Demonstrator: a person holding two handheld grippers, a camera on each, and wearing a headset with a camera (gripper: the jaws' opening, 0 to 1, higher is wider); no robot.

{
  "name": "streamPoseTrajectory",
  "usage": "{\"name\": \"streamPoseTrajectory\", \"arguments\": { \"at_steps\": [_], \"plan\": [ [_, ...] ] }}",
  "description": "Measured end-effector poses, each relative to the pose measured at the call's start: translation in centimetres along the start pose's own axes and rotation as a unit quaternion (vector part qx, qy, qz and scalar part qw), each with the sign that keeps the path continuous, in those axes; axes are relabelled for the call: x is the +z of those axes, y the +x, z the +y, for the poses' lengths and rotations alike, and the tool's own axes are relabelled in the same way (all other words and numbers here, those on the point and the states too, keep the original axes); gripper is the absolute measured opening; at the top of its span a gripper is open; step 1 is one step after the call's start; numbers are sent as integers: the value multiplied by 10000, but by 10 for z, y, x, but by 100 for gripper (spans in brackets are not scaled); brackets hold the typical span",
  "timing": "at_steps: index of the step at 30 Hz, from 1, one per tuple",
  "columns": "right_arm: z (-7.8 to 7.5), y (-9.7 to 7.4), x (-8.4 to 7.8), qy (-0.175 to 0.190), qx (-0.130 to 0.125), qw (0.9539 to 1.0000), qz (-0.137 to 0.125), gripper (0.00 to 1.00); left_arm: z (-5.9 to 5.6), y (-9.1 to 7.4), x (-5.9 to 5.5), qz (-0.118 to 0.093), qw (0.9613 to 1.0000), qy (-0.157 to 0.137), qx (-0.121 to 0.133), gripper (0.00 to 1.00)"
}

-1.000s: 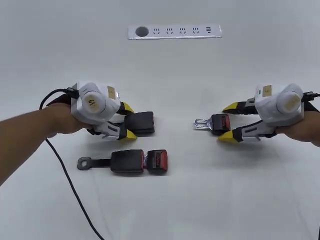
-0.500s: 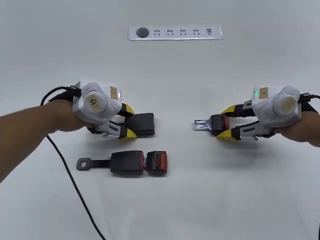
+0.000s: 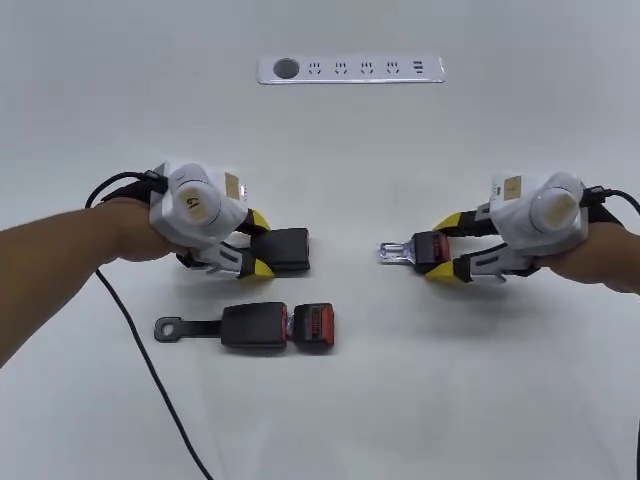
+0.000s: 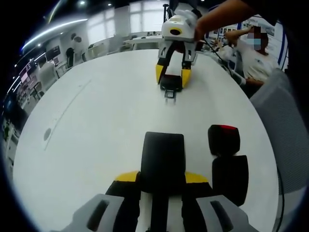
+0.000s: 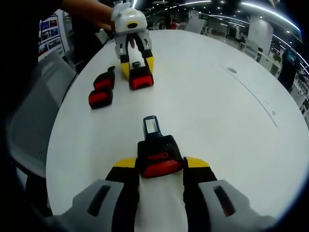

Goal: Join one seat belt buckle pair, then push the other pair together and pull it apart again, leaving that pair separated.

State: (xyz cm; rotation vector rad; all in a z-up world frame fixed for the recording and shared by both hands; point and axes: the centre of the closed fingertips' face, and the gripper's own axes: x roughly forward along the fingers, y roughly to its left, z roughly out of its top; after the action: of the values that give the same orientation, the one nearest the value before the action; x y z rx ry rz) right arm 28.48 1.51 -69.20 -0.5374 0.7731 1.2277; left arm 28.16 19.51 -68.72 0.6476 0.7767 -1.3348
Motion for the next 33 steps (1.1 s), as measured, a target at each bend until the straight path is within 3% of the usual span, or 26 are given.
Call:
{"name": "streamPoseTrajectory", "arguments": {
  "at_steps": [33],
  "plan": [
    [13, 47, 56, -52, 208, 9986, -477, 34, 3, -2, -4, 105, 9999, 12, -34, 33]
  ]
}}
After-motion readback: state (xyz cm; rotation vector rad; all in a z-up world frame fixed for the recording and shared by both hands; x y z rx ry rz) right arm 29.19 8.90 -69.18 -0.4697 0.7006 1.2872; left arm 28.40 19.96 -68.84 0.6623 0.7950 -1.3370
